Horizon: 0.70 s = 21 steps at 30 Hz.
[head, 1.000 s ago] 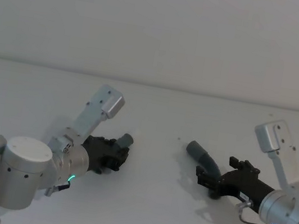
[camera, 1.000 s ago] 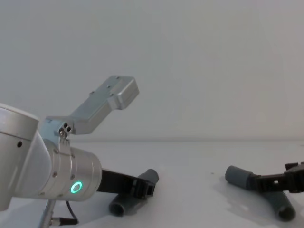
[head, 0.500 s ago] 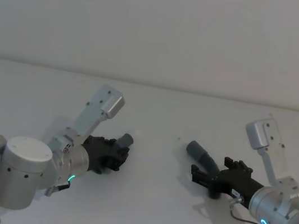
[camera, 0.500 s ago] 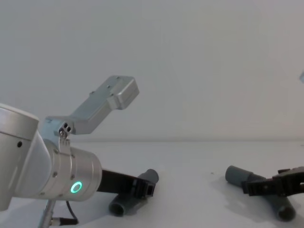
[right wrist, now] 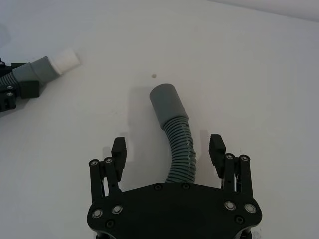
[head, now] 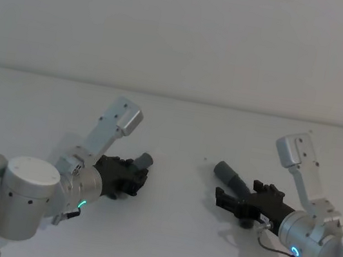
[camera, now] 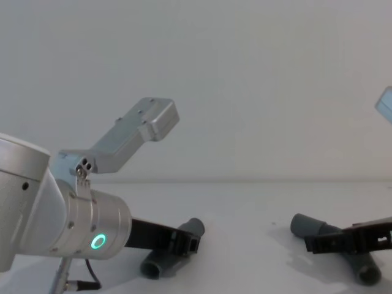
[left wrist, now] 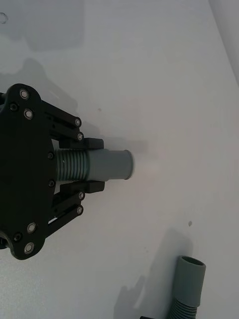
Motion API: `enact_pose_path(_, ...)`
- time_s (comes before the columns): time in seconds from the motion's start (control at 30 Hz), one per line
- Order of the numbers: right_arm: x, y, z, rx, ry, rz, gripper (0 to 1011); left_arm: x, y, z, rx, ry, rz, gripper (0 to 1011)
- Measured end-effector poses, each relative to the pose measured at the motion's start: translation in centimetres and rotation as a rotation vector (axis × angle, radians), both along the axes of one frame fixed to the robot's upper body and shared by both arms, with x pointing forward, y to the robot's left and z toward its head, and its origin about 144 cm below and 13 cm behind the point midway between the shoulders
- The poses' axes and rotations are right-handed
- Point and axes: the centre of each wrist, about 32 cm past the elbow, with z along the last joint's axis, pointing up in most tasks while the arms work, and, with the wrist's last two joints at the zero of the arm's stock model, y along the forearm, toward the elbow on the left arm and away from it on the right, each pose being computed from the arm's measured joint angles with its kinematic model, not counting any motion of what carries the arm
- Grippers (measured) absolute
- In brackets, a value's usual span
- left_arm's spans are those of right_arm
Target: Use both hands to pick up one end of the pipe from the table, align the ends, and insert them.
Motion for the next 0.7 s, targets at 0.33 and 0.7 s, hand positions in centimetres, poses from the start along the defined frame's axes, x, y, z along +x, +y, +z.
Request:
enact_pose_path(0.33,0.27,0.35,-0.01,-0.002,0.009,-0.013,1000,0.0,0.0,0.0,0.0,0.0,0.0,346)
enact_pose_path(0.7,0.43,0.52,0.02,-0.006,0.022,-0.022,1000,0.0,0.0,0.0,0.0,0.0,0.0,346)
